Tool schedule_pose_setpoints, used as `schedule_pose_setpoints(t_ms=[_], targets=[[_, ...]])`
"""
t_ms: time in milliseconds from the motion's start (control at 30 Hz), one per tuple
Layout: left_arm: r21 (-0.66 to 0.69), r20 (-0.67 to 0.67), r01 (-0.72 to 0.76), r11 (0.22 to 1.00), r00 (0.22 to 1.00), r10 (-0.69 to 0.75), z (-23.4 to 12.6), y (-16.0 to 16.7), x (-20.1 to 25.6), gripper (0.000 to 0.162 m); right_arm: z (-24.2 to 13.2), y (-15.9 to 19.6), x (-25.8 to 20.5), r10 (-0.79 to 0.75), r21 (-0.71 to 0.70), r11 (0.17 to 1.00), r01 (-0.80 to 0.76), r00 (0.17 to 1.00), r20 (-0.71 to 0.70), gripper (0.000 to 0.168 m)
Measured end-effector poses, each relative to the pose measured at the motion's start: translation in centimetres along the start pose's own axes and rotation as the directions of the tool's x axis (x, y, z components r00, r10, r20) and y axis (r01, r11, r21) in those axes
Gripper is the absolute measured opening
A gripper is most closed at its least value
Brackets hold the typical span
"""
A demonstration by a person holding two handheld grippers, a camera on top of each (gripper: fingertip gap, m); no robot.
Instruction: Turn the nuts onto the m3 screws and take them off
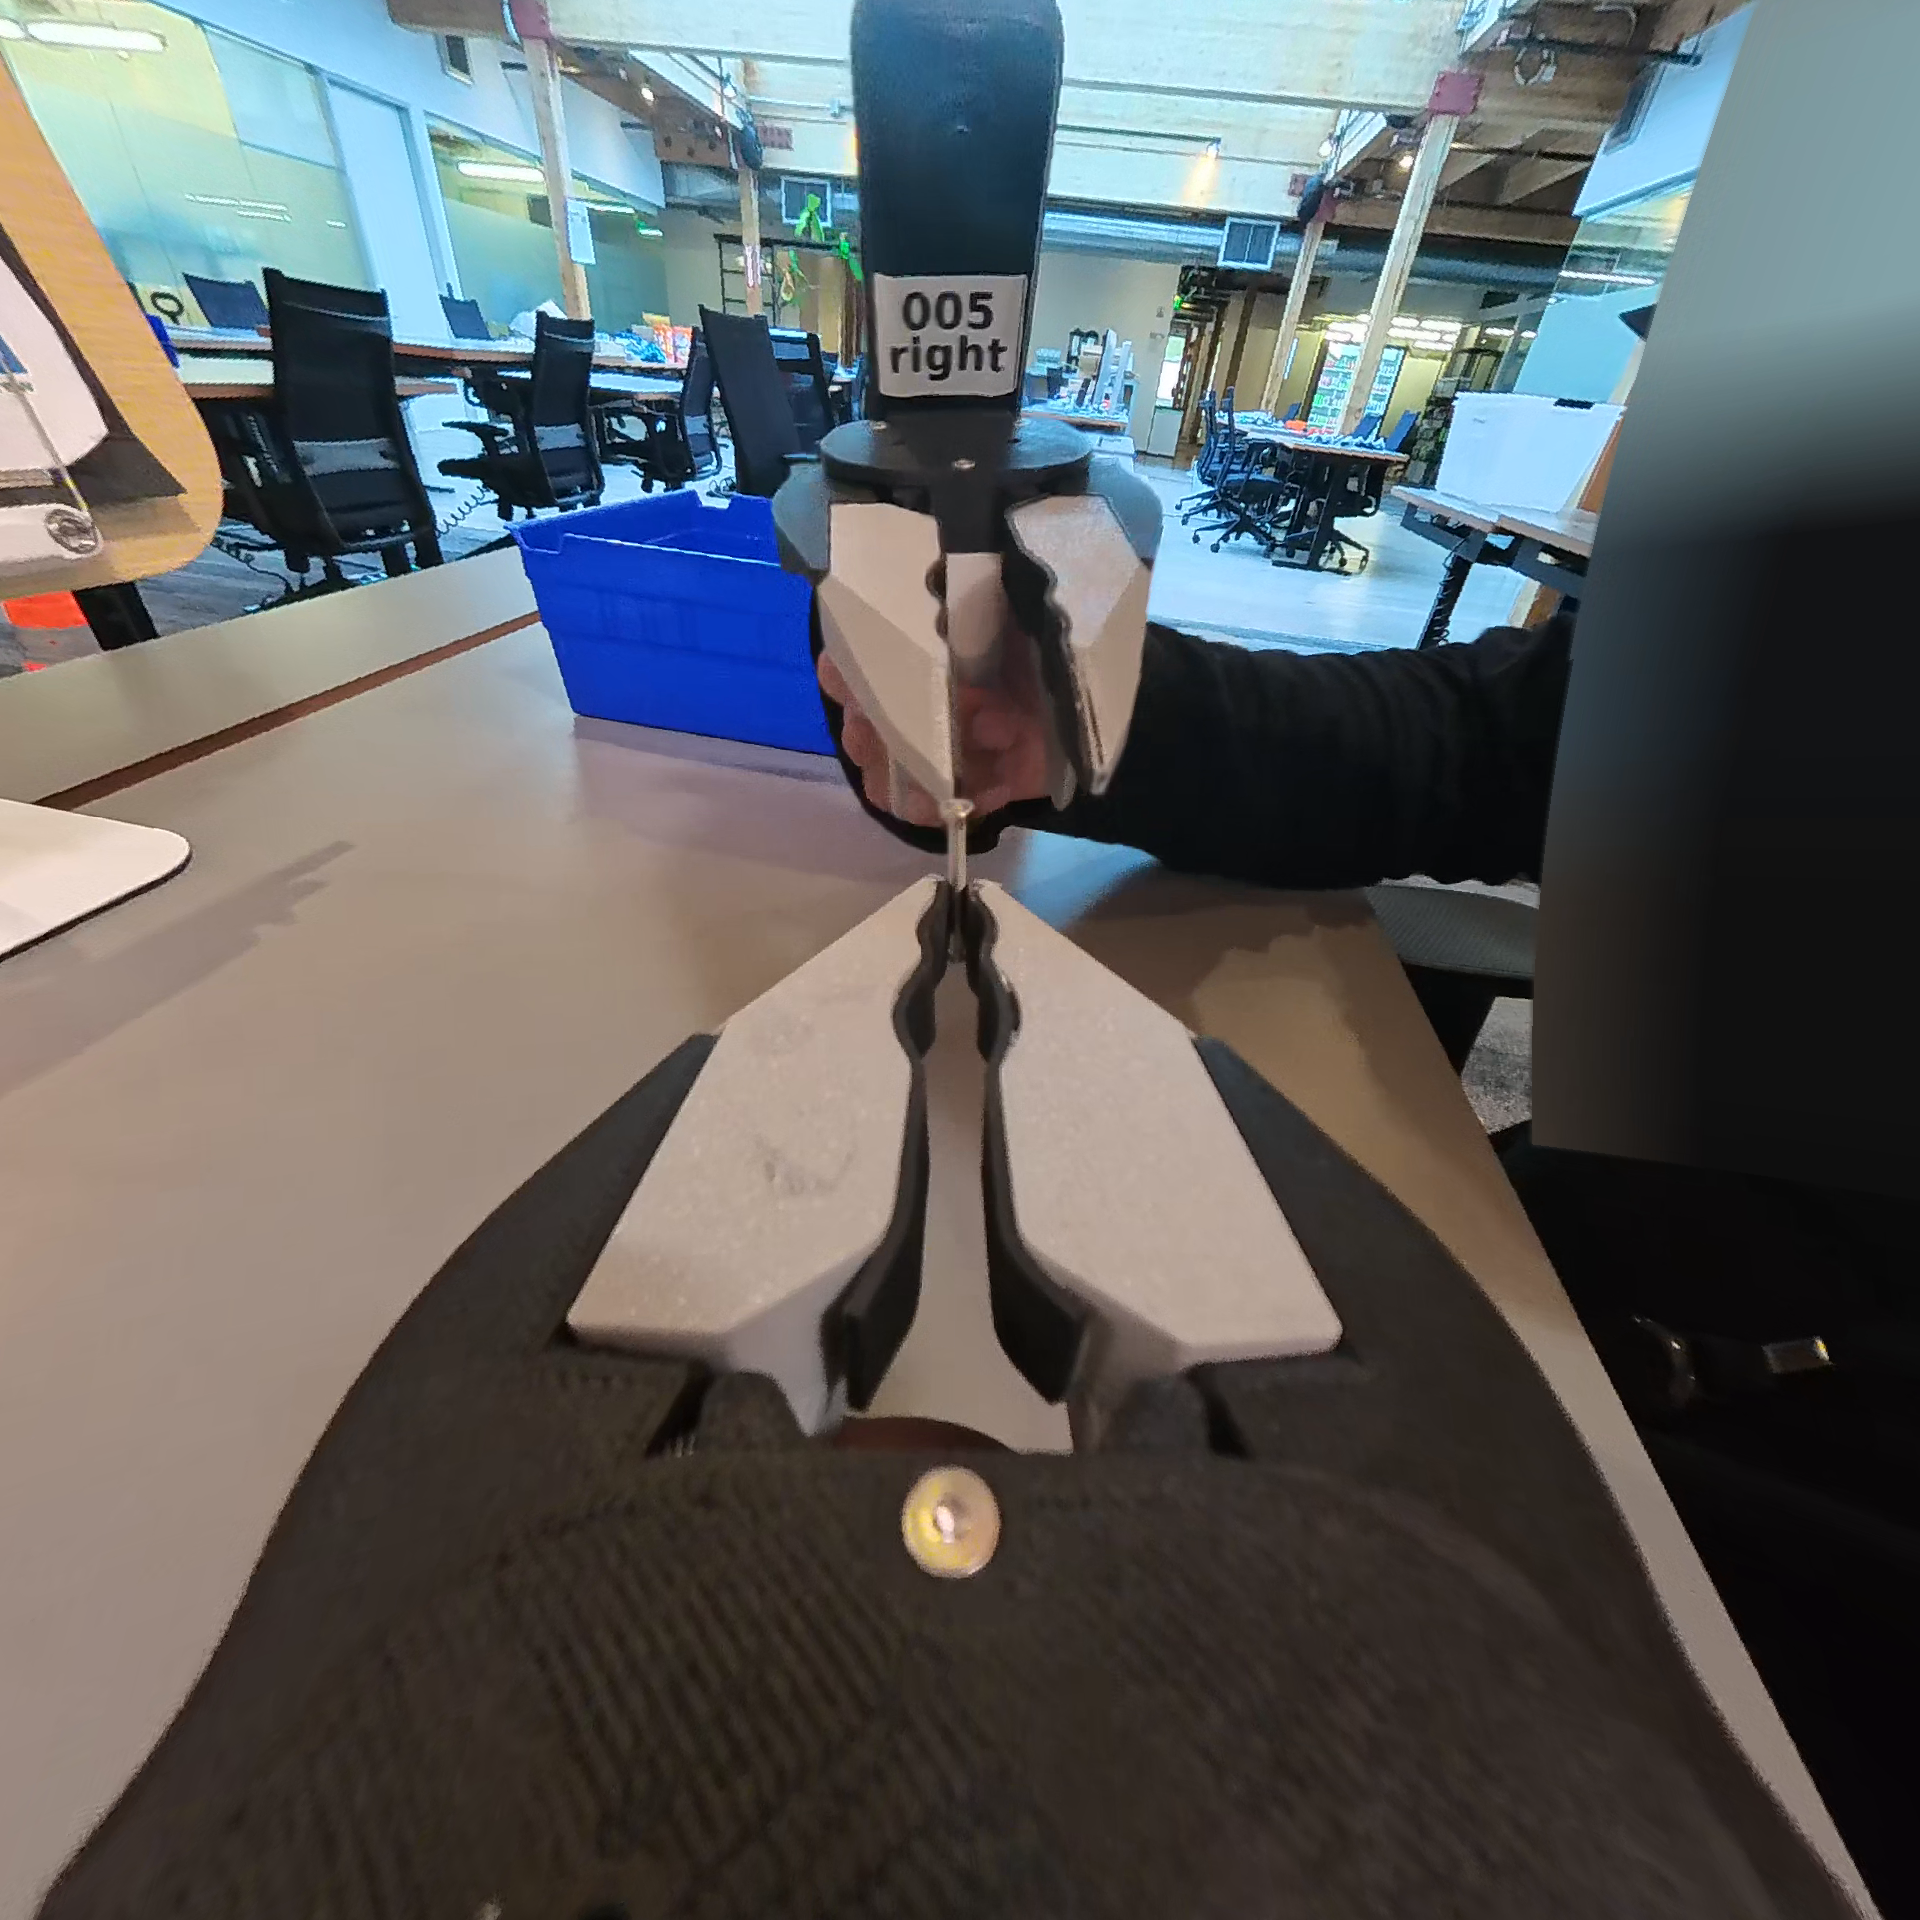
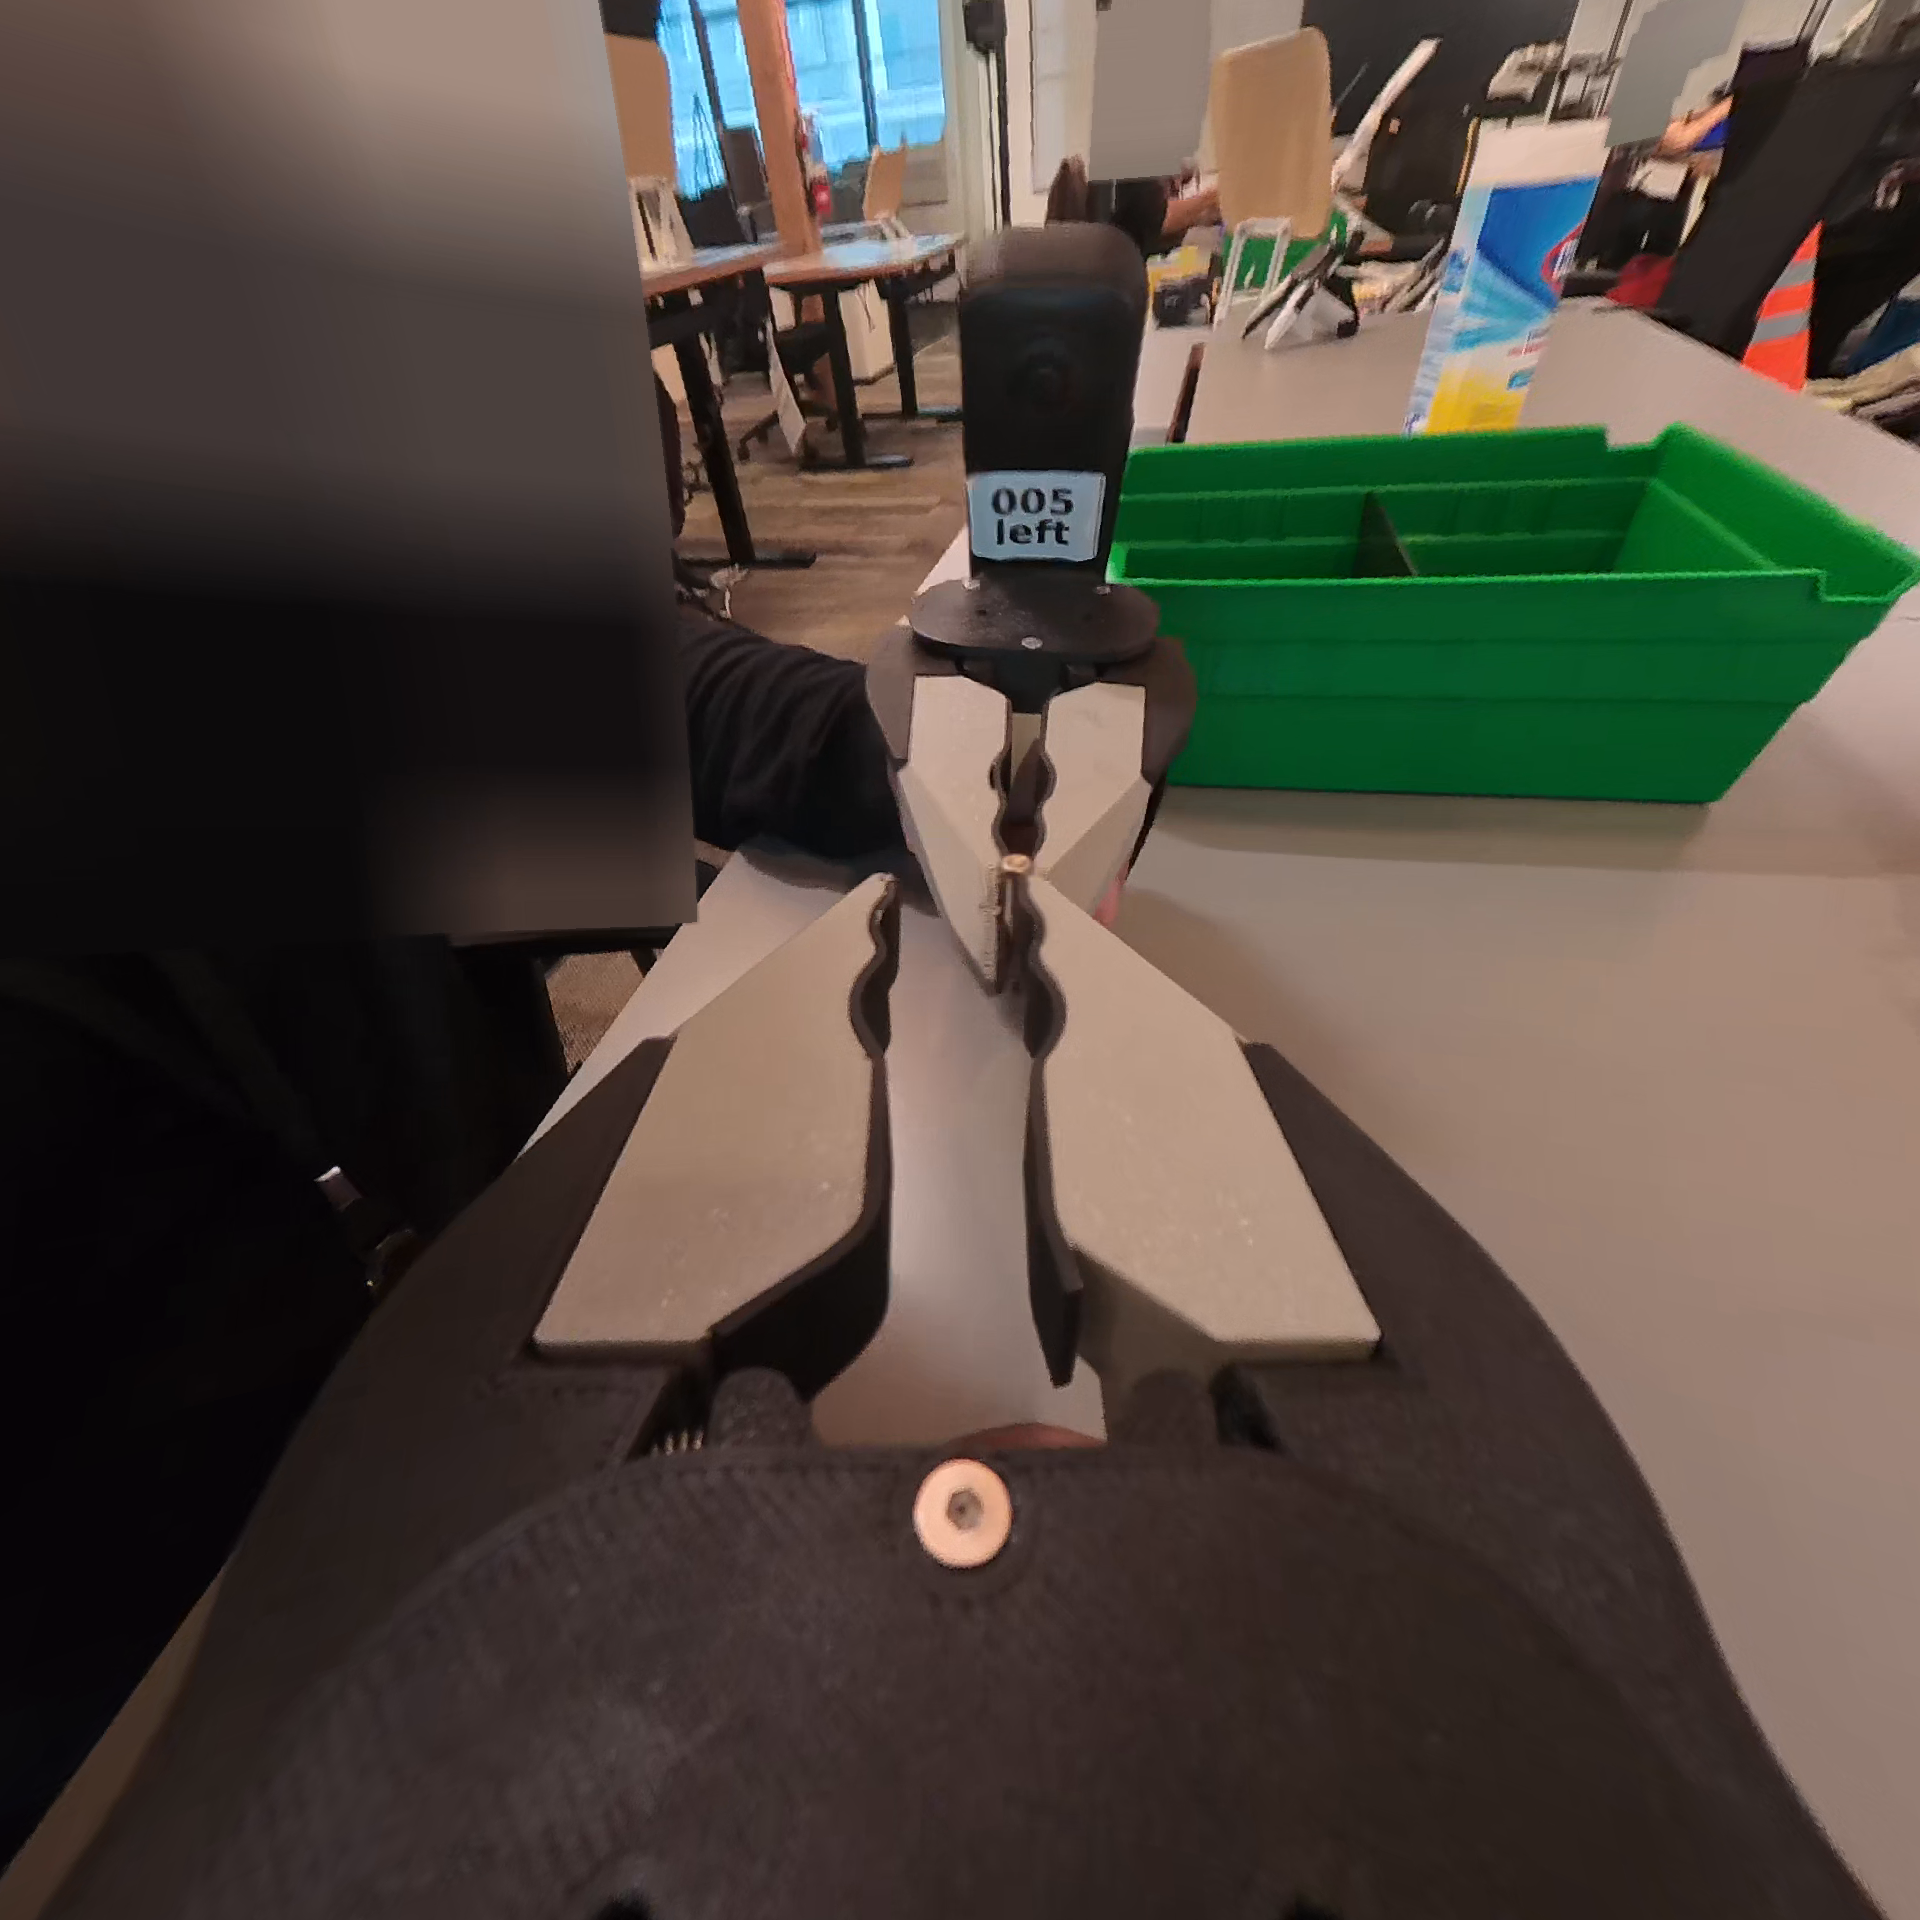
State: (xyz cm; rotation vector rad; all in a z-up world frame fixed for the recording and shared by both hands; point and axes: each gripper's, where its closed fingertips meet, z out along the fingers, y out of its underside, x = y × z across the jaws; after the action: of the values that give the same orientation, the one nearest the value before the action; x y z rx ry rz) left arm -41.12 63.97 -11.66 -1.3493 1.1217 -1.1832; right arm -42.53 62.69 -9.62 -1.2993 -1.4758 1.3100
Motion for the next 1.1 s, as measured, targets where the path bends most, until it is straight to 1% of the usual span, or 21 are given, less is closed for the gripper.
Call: schedule_pose_setpoints(t_ms=[67, 133, 233, 367, 567, 667, 800, 967, 1033, 1100], targets=[[-0.001, -0.006, 0.003, 1.000, 1.000, -0.003, 0.0, 0.0, 0.1, 0.000, -0.4, -0.3, 0.1, 0.003, 0.020, 1.000, -0.002, 1.000, -0.012, 0.018], [-0.009, -0.009, -0.001, 1.000, 1.000, 0.001, 0.1, 0.2, 0.2, 0.000, -0.2, -0.4, 0.5, 0.012, 0.024, 1.000, -0.011, 1.000, -0.021, 0.021], [-0.015, -0.012, -0.003, 1.000, 1.000, 0.003, 0.2, 0.3, 0.3, 0.000, 0.9, -0.3, 0.6, 0.026, 0.021, 0.999, -0.026, 1.000, -0.004, 0.026], [-0.012, -0.002, -0.002, 1.000, 1.000, 0.001, 0.2, 0.3, 0.0, 0.000, 2.0, 0.1, 0.2, 0.005, -0.003, 1.000, -0.005, 1.000, 0.017, 0.024], [0.001, 0.020, -0.001, 1.000, 1.000, 0.001, 0.0, 0.0, -0.3, 0.000, 0.7, 0.1, 0.4, 0.012, 0.015, 1.000, -0.012, 1.000, -0.018, 0.025], [0.002, 0.020, 0.016, 1.000, 1.000, -0.016, -0.1, 0.0, -0.5, 0.000, 0.0, -0.1, 0.3, 0.008, 0.033, 0.999, -0.007, 1.000, -0.020, 0.016], [-0.011, 0.004, 0.010, 1.000, 1.000, -0.010, 0.2, 0.3, -0.1, 0.000, 0.4, -0.8, 1.1, 0.039, 0.064, 0.997, -0.036, 0.999, -0.033, 0.026], [-0.004, 0.018, 0.003, 1.000, 1.000, -0.003, 0.1, 0.1, -0.3, 0.000, 2.0, -0.2, 0.5, 0.023, 0.025, 0.999, -0.024, 1.000, 0.006, 0.026], [-0.001, 0.023, 0.000, 1.000, 1.000, 0.000, 0.0, 0.1, -0.4, 0.000, 2.0, -0.1, 0.4, 0.021, 0.024, 0.999, -0.021, 1.000, -0.004, 0.028], [0.003, 0.028, -0.003, 1.000, 1.000, 0.003, 0.0, 0.0, -0.4, 0.000, 1.3, 0.0, 0.4, 0.028, 0.027, 0.999, -0.028, 1.000, -0.013, 0.028]])
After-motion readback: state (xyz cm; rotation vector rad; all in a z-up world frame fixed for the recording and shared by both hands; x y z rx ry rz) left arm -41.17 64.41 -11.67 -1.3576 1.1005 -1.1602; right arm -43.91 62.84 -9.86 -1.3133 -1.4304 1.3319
